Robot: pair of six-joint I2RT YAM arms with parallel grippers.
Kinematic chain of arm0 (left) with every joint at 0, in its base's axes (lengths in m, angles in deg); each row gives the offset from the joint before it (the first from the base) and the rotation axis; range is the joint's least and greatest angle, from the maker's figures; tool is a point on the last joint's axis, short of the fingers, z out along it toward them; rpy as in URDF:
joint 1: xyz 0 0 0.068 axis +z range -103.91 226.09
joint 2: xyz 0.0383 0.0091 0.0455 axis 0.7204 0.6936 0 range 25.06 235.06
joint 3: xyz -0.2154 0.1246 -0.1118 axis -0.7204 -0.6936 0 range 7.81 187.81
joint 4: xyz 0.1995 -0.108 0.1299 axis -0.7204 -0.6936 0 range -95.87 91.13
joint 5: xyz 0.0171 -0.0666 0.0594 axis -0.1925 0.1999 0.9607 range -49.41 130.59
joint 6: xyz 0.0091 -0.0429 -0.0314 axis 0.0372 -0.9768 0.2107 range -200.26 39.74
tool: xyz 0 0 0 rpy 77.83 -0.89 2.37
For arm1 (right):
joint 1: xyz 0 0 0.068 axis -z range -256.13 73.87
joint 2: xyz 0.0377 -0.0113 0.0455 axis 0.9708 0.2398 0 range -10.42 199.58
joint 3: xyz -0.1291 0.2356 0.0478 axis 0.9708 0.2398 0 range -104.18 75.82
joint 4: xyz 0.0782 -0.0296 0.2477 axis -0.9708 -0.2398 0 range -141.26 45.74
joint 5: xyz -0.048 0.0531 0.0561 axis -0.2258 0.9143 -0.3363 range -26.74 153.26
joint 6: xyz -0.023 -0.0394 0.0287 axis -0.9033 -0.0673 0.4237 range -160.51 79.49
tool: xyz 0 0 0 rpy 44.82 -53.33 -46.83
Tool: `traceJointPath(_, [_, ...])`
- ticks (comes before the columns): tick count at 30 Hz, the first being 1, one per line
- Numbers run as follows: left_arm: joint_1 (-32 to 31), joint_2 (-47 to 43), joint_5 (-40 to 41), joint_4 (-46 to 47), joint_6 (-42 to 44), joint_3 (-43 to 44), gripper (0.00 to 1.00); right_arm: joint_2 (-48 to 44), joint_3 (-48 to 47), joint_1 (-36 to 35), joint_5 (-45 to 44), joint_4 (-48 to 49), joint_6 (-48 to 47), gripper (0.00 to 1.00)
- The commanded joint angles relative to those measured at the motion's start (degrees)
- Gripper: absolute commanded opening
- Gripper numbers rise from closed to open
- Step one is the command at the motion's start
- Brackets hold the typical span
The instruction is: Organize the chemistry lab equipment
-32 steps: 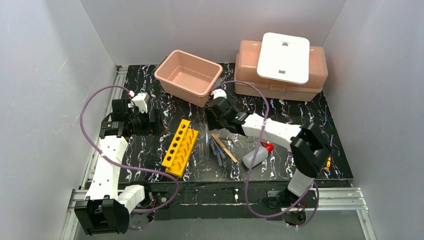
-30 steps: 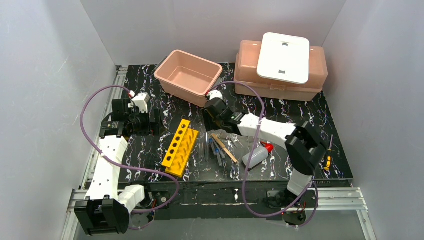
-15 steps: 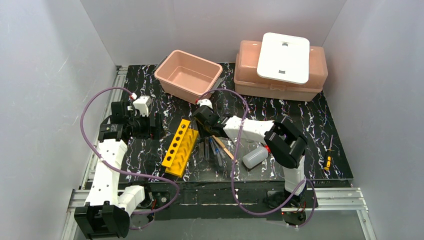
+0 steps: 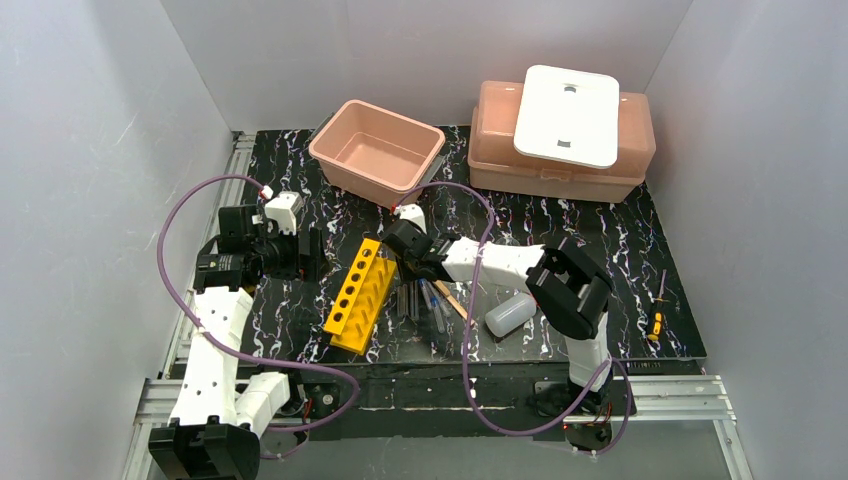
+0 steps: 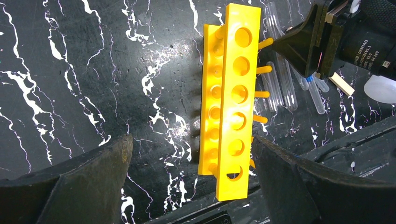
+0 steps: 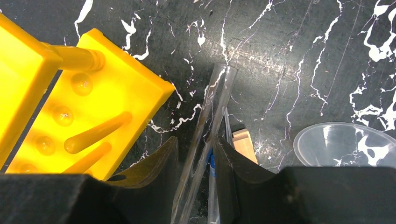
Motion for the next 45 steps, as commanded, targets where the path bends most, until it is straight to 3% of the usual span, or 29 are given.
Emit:
traceJointPath(1, [-0.08, -1.17, -0.66, -1.1, 1.29, 1.26, 1.0, 1.13, -1.43, -0.03, -1.81, -0.01, 1.16, 0.41])
traceJointPath(13, [-0.04, -2.36, -2.21, -1.22, 1.36, 1.24, 0.99, 4.84, -3.1, 0.0, -2.11, 0.3, 0.34, 0.38])
traceJointPath(24, [-0.07, -3.0, -2.7, -0.98, 1.44, 0.04, 0.99, 3.51, -2.95, 0.01, -4.07, 0.77, -1.28, 0.19])
traceJointPath(33, [0.0, -3.59, -0.21, 1.13, -0.53, 1.58, 1.0, -6.74, -5.17, 0.0, -4.51, 0.8, -1.86, 0.08])
traceJointPath(39, [-0.06, -4.98, -8.73, 2.67, -5.05, 4.05, 1.0, -18.81, 0.3, -0.23, -2.27, 8.75, -4.16, 0.02])
traceJointPath(45, [-0.08, -6.98, -26.28, 2.22, -4.04, 4.88, 1.0, -28.23, 4.36, -2.13, 2.64, 22.74, -9.01, 0.01])
